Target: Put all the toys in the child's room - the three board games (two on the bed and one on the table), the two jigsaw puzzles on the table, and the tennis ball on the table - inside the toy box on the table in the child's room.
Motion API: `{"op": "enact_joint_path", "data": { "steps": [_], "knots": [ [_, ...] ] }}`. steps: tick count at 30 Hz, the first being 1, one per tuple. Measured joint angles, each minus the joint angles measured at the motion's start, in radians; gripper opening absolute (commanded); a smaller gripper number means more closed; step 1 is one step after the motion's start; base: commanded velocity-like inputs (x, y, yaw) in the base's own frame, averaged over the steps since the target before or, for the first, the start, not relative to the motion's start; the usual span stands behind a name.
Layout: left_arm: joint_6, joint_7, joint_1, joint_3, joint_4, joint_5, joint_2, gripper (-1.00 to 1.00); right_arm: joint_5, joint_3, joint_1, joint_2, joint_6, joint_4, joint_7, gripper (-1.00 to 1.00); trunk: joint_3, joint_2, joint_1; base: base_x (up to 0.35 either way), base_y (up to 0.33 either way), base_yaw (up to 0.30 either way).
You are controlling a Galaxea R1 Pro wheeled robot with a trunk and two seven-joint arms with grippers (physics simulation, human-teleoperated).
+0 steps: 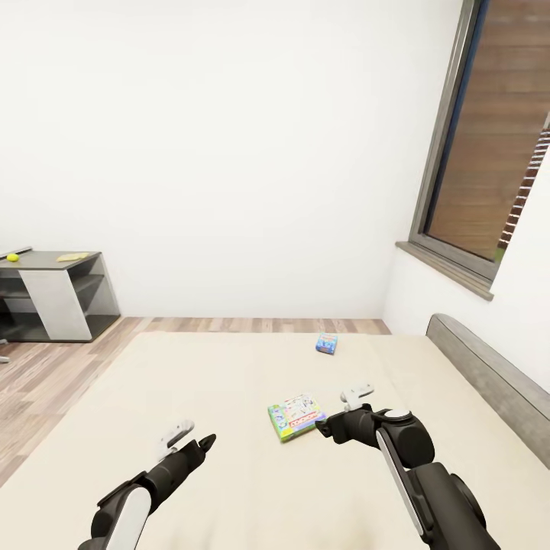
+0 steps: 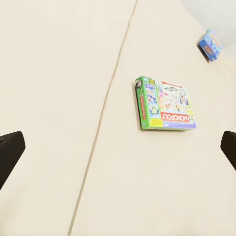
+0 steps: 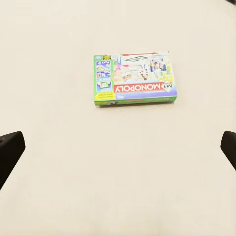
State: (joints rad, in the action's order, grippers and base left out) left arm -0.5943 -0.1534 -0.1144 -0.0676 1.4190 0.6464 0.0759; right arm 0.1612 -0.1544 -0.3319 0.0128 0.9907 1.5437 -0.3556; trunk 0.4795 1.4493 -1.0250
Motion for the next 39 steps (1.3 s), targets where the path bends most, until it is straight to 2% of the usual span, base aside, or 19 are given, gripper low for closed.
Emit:
{"op": "enact_joint_path", "data": {
  "steps": [5,13,18,21,22,26,29,31,34,36,39],
  "knots": [
    [0.0,0.002,0.0,0.003,0.0,0.005,0.001,1.0,-0.001,0.002,-0.001,-0.001,0.003,0.0,0.0,1.0,0.0,0.0,0.0,0.0,0.0,0.0],
    [-0.004,0.008,0.0,0.008,0.011,0.013,0.003,1.0,-0.002,0.004,-0.005,-0.004,0.053,0.0,0.0,1.0,0.0,0.0,0.0,0.0,0.0,0.0],
    [-0.015,0.01,-0.004,0.012,0.023,0.022,0.009,1.0,-0.004,0.022,-0.01,-0.006,0.053,0.0,0.0,1.0,0.0,0.0,0.0,0.0,0.0,0.0],
    [-0.046,0.007,-0.029,0.038,0.036,0.045,0.012,1.0,-0.012,0.056,-0.025,-0.009,0.053,0.001,0.0,1.0,0.0,0.0,0.0,0.0,0.0,0.0],
    [-0.047,0.007,-0.03,0.039,0.036,0.044,0.012,1.0,-0.013,0.057,-0.025,-0.009,0.053,0.001,0.0,1.0,0.0,0.0,0.0,0.0,0.0,0.0],
    [-0.102,0.0,-0.081,0.063,0.044,0.076,0.012,1.0,-0.033,0.083,-0.074,-0.012,0.053,-0.005,0.0,1.0,0.0,0.0,0.0,0.0,0.0,0.0],
    [-0.121,-0.005,-0.101,0.068,0.045,0.086,0.013,1.0,-0.041,0.09,-0.094,-0.013,0.053,-0.01,0.0,1.0,0.0,0.0,0.0,0.0,0.0,0.0],
    [-0.148,-0.025,-0.143,0.075,0.047,0.105,0.013,1.0,-0.052,0.099,-0.129,-0.015,0.053,-0.028,0.001,1.0,0.0,0.0,0.0,0.0,0.0,0.0],
    [-0.159,-0.04,-0.169,0.078,0.048,0.113,0.013,1.0,-0.056,0.102,-0.143,-0.015,0.053,-0.046,0.001,1.0,0.0,0.0,0.0,0.0,0.0,-0.008],
    [-0.19,-0.096,-0.255,0.086,0.046,0.136,0.011,1.0,-0.067,0.106,-0.185,-0.016,0.053,-0.113,0.0,1.0,0.0,0.0,0.0,0.0,0.0,-0.037],
    [-0.204,-0.113,-0.287,0.086,0.044,0.142,0.01,1.0,-0.071,0.108,-0.202,-0.016,0.053,-0.133,0.0,1.0,0.0,0.0,0.0,0.0,0.0,-0.035]
  ]
}}
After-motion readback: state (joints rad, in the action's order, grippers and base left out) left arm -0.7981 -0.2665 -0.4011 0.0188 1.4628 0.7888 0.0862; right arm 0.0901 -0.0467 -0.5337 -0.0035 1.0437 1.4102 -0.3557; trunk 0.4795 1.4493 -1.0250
